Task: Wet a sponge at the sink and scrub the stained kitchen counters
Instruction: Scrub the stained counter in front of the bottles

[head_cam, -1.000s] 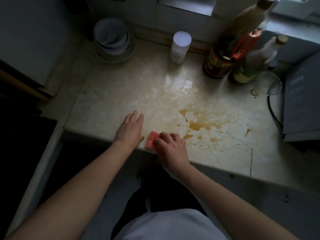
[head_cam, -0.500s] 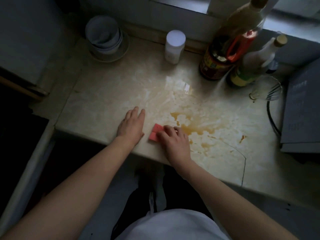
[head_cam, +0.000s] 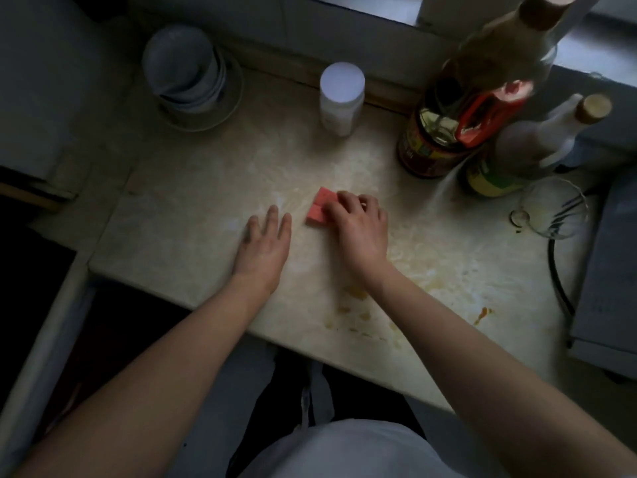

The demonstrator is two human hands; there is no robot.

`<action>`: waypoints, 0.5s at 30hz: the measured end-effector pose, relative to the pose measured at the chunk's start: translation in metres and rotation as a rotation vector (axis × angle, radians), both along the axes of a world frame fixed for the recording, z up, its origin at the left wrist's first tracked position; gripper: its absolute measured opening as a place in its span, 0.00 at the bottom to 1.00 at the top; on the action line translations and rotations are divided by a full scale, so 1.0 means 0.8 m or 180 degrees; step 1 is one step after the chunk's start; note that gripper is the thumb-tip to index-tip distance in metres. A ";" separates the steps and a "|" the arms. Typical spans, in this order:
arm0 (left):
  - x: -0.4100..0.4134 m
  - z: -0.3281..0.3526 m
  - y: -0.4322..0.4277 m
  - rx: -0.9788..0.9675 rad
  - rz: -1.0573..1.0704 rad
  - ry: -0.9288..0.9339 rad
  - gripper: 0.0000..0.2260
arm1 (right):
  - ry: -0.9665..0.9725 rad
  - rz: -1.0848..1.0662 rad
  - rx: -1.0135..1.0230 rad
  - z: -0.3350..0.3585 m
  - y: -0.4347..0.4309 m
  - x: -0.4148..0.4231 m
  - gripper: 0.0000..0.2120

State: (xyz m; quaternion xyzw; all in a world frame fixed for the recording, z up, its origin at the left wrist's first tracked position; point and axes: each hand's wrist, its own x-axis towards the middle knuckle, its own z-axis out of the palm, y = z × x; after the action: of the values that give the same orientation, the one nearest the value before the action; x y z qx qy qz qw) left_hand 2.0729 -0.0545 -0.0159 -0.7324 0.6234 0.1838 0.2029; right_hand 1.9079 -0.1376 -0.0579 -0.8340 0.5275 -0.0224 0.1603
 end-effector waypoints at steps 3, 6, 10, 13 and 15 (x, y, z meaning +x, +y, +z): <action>0.003 0.003 0.000 0.0032 -0.0066 -0.0004 0.42 | -0.0044 -0.0106 -0.0070 -0.005 -0.038 0.006 0.15; 0.004 0.005 0.000 0.0024 -0.0121 -0.0034 0.42 | -0.0073 -0.0226 -0.0174 -0.008 -0.070 0.012 0.14; 0.004 0.005 0.000 0.0014 -0.0158 -0.0088 0.42 | -0.0068 -0.0334 -0.0171 -0.008 -0.077 0.015 0.13; 0.004 0.005 -0.001 0.0022 -0.0145 -0.0113 0.43 | -0.0098 -0.0250 -0.0183 -0.004 -0.061 0.008 0.13; 0.006 0.005 0.000 0.0029 -0.0138 -0.0118 0.45 | -0.0105 -0.0195 -0.0129 -0.002 -0.037 0.001 0.13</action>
State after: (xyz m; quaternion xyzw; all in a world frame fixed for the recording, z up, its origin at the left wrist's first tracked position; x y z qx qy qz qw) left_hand 2.0777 -0.0546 -0.0122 -0.7211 0.6344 0.1686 0.2217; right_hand 1.9087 -0.1675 -0.0596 -0.8200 0.5496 -0.0518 0.1514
